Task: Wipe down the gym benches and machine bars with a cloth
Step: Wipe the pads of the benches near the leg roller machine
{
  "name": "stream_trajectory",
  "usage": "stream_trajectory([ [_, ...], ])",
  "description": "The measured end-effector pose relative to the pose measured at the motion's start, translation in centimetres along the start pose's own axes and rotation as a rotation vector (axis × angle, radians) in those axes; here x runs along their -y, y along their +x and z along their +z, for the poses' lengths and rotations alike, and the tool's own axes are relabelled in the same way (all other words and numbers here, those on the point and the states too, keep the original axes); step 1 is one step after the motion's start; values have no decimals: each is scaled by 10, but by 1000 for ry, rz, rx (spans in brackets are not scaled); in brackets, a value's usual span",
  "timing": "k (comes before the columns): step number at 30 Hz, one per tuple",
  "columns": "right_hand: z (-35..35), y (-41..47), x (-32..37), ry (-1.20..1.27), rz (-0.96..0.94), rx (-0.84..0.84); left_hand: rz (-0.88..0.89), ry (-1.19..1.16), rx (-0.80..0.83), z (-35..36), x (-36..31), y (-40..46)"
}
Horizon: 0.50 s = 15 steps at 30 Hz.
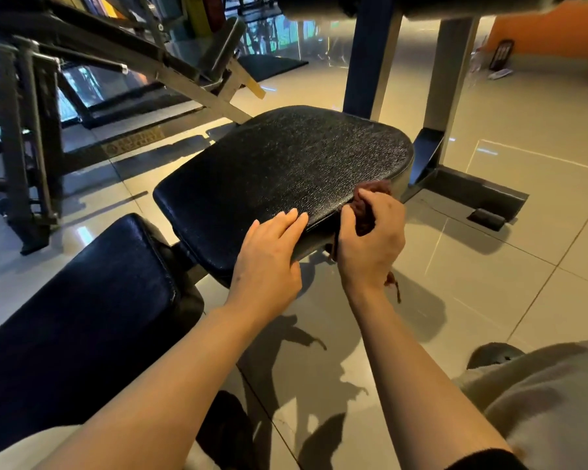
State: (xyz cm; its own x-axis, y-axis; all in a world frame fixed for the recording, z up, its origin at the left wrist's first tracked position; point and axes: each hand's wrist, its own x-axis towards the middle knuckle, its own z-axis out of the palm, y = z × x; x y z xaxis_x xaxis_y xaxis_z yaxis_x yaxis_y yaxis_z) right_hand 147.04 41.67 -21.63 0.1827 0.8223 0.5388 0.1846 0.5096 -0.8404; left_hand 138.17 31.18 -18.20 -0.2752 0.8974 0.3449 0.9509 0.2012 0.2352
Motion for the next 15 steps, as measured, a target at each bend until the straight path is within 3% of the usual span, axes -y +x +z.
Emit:
stream_trajectory([
  [3,3,-3,-13,-49,5,52,-4,-6,2,-1,-1,-1],
  [7,-3,-18,-35,-108,408,49,12,-8,3,-2,-2,-1],
  [11,-4,-9,-16,-83,231,-91,8,-14,-4,-1,0,1],
  [15,3,-3,-4,18,175,-15,-3,-15,9,0,1,0],
])
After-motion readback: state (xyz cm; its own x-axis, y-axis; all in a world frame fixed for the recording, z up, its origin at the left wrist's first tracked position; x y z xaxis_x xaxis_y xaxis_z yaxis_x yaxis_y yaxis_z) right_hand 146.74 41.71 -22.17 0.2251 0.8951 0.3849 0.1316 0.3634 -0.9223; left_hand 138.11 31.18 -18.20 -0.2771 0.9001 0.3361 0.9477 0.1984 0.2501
